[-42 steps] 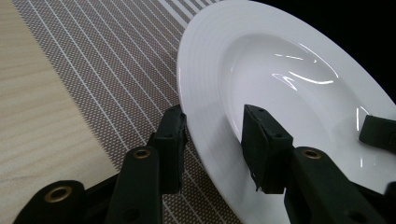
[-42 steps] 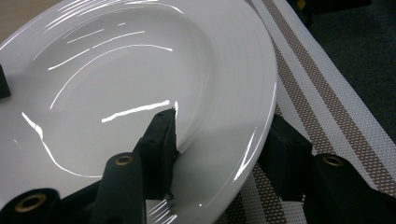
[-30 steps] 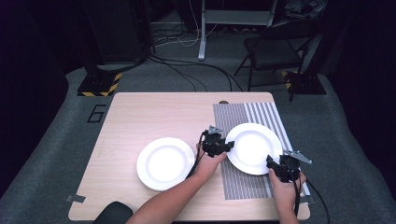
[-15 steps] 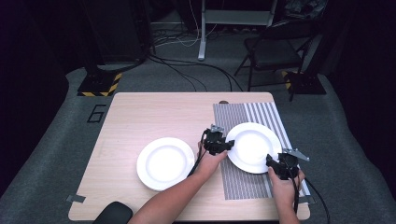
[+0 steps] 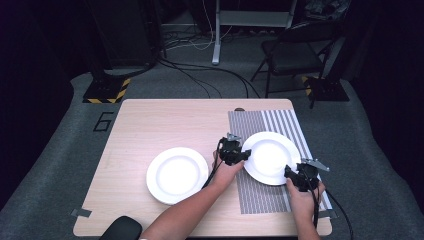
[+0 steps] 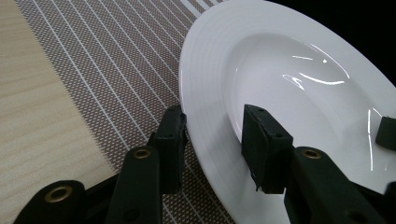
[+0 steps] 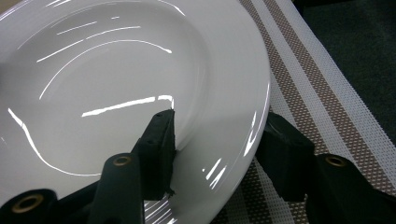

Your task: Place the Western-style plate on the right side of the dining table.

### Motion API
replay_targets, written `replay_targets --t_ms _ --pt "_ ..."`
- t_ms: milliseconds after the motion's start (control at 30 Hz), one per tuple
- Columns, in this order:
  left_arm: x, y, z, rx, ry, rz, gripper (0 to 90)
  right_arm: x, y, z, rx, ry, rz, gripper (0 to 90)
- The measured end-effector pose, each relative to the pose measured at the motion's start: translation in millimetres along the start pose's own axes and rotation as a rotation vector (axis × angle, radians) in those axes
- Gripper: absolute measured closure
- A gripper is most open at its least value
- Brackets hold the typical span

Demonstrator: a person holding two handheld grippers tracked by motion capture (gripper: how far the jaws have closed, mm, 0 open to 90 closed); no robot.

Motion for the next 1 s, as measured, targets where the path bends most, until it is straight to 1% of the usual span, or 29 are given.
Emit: replay_targets --t_ms 100,233,300,400,467,500,533,667,767,800,833,900,967,1000 --pt "0.0 -1.2 -1.4 0.01 -0.005 -0.002 60.4 0.7 -2.0 0.1 -0.007 0.001 0.003 47.8" --pt "-0.4 -3.1 -2.8 0.012 -0.002 -0.006 60.5 0.5 -5.1 0.8 -0.019 0.013 0.002 47.8" --pt "-0.5 -3.8 -3.2 0.014 -0.002 -0.006 60.4 0.6 -5.6 0.8 -0.013 0.01 0.002 47.8" --pt "-0.6 -5.1 -3.6 0.016 -0.007 -0.007 60.3 1.5 -6.6 1.7 -0.018 0.009 0.003 47.9" --pt "-0.9 -5.7 -4.3 0.024 -0.006 -0.009 60.0 2.0 -6.7 2.0 -0.018 0.012 0.001 48.0" --pt "-1.4 -6.0 -4.2 0.021 -0.008 -0.014 59.7 2.2 -6.8 1.7 -0.018 0.01 0.003 48.0" --pt "-1.6 -6.5 -3.5 0.02 0.001 -0.011 59.7 2.2 -6.8 1.7 -0.018 0.01 0.003 48.0" --pt "-1.8 -7.9 -3.9 0.019 -0.005 -0.013 59.5 2.3 -6.0 1.6 -0.029 0.017 0.007 48.0" --pt "-3.0 -10.4 -3.5 0.017 -0.009 -0.018 59.3 2.0 -5.4 3.5 -0.031 0.012 0.008 48.3" --pt "-3.0 -10.4 -3.5 0.017 -0.009 -0.018 59.1 2.0 -5.4 3.5 -0.031 0.012 0.008 48.3" --pt "-3.3 -11.0 -2.8 0.016 -0.006 -0.017 59.1 1.7 -5.0 3.9 -0.032 0.002 0.005 48.4" --pt "-3.3 -12.3 -1.6 0.011 -0.003 -0.014 59.0 1.9 -4.8 5.4 -0.035 0.007 0.009 48.4" --pt "-3.3 -12.9 -1.6 0.014 -0.018 -0.019 58.9 1.4 -4.6 6.1 -0.034 0.0 0.005 48.4" --pt "-3.4 -13.5 -1.0 0.015 -0.016 -0.016 58.8 1.4 -4.6 6.8 -0.035 0.003 0.007 48.5"
Point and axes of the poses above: each handheld gripper's, and its own axes: y roughly backward along the jaws, x roughly out of its top, z roughly to its right, the point moved 8 cm from there along -y, roughly forward along the jaws, and after that the axes turned 13 degrees about -x, right-handed, at the moved point
